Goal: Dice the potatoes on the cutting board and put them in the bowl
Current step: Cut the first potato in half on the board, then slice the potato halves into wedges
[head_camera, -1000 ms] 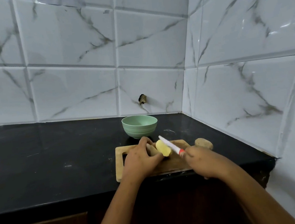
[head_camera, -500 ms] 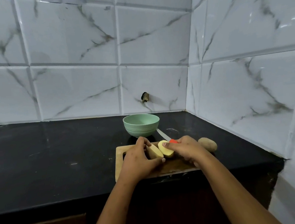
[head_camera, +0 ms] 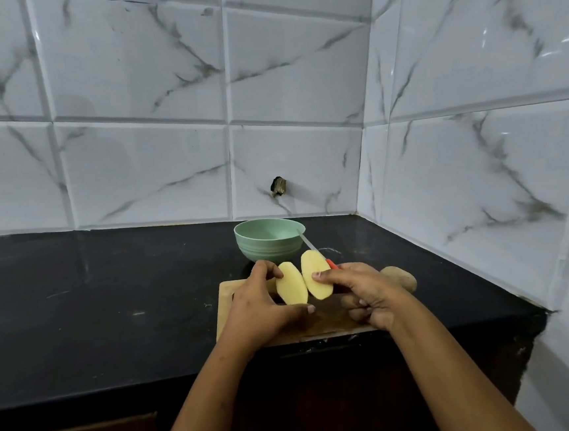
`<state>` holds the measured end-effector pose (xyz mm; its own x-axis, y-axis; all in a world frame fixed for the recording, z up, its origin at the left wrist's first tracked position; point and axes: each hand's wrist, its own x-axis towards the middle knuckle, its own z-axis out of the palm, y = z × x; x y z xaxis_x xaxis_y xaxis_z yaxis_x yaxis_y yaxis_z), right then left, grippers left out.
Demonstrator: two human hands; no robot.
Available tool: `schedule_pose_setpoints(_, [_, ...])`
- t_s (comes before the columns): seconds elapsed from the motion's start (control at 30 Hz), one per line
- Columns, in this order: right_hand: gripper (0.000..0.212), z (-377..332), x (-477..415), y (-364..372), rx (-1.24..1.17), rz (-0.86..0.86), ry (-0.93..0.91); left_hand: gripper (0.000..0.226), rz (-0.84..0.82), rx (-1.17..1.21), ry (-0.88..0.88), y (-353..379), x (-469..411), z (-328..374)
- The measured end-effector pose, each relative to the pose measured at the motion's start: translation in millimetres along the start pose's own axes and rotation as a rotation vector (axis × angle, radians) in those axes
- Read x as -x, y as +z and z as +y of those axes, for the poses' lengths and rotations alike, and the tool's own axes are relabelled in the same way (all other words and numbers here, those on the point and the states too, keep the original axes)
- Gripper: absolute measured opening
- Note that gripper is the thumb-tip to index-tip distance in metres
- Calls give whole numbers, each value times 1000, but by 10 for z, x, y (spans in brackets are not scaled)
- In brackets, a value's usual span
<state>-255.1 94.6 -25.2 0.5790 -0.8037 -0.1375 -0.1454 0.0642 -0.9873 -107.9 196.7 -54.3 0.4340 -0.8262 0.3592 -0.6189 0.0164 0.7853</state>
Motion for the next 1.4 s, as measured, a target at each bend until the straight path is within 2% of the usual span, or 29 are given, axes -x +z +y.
schedule_pose_setpoints(0.1, [21, -12, 26, -2, -4, 8, -10, 69, -7, 19, 18, 7, -3, -13])
schedule_pose_setpoints(0.23, [22, -31, 8, -42, 23, 24, -11, 78, -27, -34, 60, 18, -5, -7])
schedule_pose_setpoints(0.43, [27, -71, -74, -216, 50, 133, -62, 71, 79, 0, 59, 12, 7, -13])
schedule_pose_setpoints(0.63, [23, -47, -219, -509, 635, 563, -308, 74, 96, 5, 53, 32, -3, -11])
schedule_pose_setpoints(0.73, [27, 5, -299, -468, 811, 604, -385, 74, 107, 5, 44, 32, 2, -2])
schedule_pose_setpoints(0.8, [19, 59, -367, -414, 919, 601, -395, 77, 97, -2, 37, 31, 5, -4])
schedule_pose_setpoints(0.87, [27, 106, -410, -368, 995, 575, -366, 79, 86, -5, 29, 32, 5, -9])
schedule_pose_setpoints(0.93, [39, 120, -428, -371, 952, 524, -336, 80, 79, 5, 24, 31, 0, -14])
schedule_pose_setpoints(1.0, [43, 89, -410, -403, 861, 447, -304, 80, 64, 13, 15, 27, -7, -18])
schedule_pose_setpoints(1.1, [29, 60, -384, -427, 828, 382, -258, 77, 48, 53, 1, 13, -22, -22])
schedule_pose_setpoints(1.27, [17, 31, -224, -278, 740, 465, -403, 69, 19, 158, -34, -16, -33, -42])
schedule_pose_setpoints(1.4, [16, 60, -50, 103, 417, 238, -338, 65, -92, 391, -113, -77, -26, -43])
